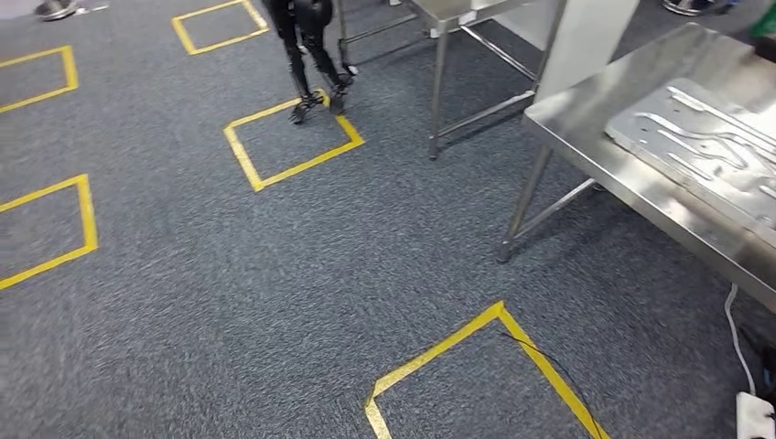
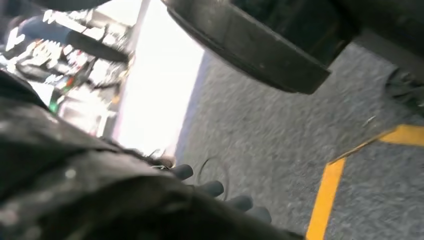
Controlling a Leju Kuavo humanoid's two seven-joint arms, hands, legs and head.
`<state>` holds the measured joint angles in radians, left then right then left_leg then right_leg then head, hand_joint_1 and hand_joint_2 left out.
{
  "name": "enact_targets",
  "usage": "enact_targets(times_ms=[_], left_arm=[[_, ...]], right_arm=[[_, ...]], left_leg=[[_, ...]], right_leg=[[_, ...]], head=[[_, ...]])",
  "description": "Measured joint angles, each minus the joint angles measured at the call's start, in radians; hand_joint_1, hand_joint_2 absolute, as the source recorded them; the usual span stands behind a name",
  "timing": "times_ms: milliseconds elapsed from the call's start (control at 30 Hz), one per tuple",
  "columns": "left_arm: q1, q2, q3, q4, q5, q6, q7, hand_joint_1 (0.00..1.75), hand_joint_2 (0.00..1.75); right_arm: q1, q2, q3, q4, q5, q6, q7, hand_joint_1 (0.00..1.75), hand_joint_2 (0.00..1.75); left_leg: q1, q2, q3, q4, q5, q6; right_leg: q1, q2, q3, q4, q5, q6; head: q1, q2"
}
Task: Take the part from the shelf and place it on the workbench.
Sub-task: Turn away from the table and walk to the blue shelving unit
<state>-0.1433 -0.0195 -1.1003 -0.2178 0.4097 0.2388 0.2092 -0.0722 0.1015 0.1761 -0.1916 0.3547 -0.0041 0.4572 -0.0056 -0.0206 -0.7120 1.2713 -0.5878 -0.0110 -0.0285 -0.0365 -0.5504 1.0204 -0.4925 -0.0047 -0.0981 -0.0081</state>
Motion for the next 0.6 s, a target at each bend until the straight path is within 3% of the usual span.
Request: enact_targets(times_ms=[67, 100, 167, 233, 300, 367, 433, 500, 533, 567, 600], left_arm=[[-0.001, -0.003, -0.005, 0.0, -0.003, -0.001, 0.013, 0.0, 0.0], [0.0, -0.003, -0.009, 0.001, 0.0, -0.001, 0.018, 0.0, 0.0], [0.006, -0.004, -0.014, 0.002, 0.01, -0.001, 0.023, 0.0, 0.0], [0.008, -0.004, -0.015, 0.004, 0.021, -0.001, 0.023, 0.0, 0.0], [0.008, -0.005, -0.015, 0.006, 0.027, -0.009, 0.014, 0.0, 0.0], [0.006, -0.005, -0.016, 0.008, 0.023, -0.025, 0.002, 0.0, 0.0], [0.004, -0.005, -0.016, 0.009, 0.005, -0.037, -0.004, 0.0, 0.0], [0.003, -0.006, -0.018, 0.01, -0.013, -0.04, -0.011, 0.0, 0.0], [0.004, -0.007, -0.02, 0.01, -0.019, -0.039, -0.016, 0.0, 0.0], [0.004, -0.007, -0.023, 0.01, -0.023, -0.038, -0.023, 0.0, 0.0], [0.004, -0.007, -0.027, 0.01, -0.025, -0.037, -0.03, 0.0, 0.0]], right_arm=[[0.001, -0.002, 0.001, 0.001, 0.013, 0.016, 0.001, 0.0, 0.0], [0.001, -0.002, 0.002, 0.001, 0.016, 0.021, -0.001, 0.0, 0.0], [-0.001, -0.003, 0.003, 0.001, 0.017, 0.022, -0.006, 0.0, 0.0], [-0.002, -0.004, 0.003, 0.001, 0.019, 0.022, -0.019, 0.0, 0.0], [-0.004, -0.005, 0.007, 0.001, 0.034, 0.022, -0.05, 0.0, 0.0], [-0.006, -0.008, 0.019, 0.0, 0.063, 0.019, -0.102, 0.0, 0.0], [-0.007, -0.011, 0.033, 0.0, 0.092, 0.013, -0.149, 0.0, 0.0], [-0.005, -0.014, 0.048, 0.0, 0.112, 0.012, -0.173, 0.0, 0.0], [-0.003, -0.015, 0.055, 0.0, 0.119, 0.014, -0.179, 0.0, 0.0], [-0.002, -0.016, 0.063, 0.0, 0.125, 0.017, -0.183, 0.0, 0.0], [-0.002, -0.016, 0.071, 0.0, 0.131, 0.023, -0.185, 0.0, 0.0]], left_leg=[[0.003, 0.01, 0.003, -0.014, 0.029, -0.002], [0.004, 0.02, 0.029, -0.066, 0.063, -0.001], [-0.001, 0.064, 0.089, -0.187, 0.113, 0.003], [-0.009, 0.091, 0.115, -0.244, 0.121, 0.016], [-0.009, 0.069, 0.115, -0.251, 0.121, 0.033], [-0.005, 0.045, 0.12, -0.258, 0.123, 0.047], [-0.004, 0.022, 0.124, -0.26, 0.123, 0.059], [-0.007, -0.004, 0.126, -0.26, 0.121, 0.065], [-0.009, -0.021, 0.128, -0.259, 0.12, 0.067], [-0.011, -0.037, 0.132, -0.259, 0.119, 0.068], [-0.012, -0.053, 0.137, -0.258, 0.117, 0.068]], right_leg=[[0.0, -0.029, 0.006, 0.001, -0.007, 0.002], [-0.001, -0.04, 0.011, 0.001, -0.011, 0.004], [0.003, -0.058, 0.021, 0.001, -0.019, 0.012], [0.01, -0.076, 0.027, -0.003, -0.025, 0.023], [0.013, -0.093, 0.033, -0.006, -0.031, 0.033], [0.01, -0.058, 0.026, 0.025, -0.057, 0.041], [0.009, 0.004, -0.027, 0.138, -0.113, 0.042], [0.012, 0.027, -0.102, 0.272, -0.156, 0.04], [0.014, 0.03, -0.126, 0.303, -0.152, 0.038], [0.016, 0.033, -0.134, 0.298, -0.129, 0.034], [0.018, 0.037, -0.126, 0.259, -0.091, 0.03]], head=[[0.0, 0.0], [0.0, 0.0], [-0.001, 0.0], [-0.002, 0.0], [0.0, 0.0], [0.006, 0.0], [0.015, 0.0], [0.019, 0.0], [0.019, 0.0], [0.019, 0.0], [0.019, 0.0]])
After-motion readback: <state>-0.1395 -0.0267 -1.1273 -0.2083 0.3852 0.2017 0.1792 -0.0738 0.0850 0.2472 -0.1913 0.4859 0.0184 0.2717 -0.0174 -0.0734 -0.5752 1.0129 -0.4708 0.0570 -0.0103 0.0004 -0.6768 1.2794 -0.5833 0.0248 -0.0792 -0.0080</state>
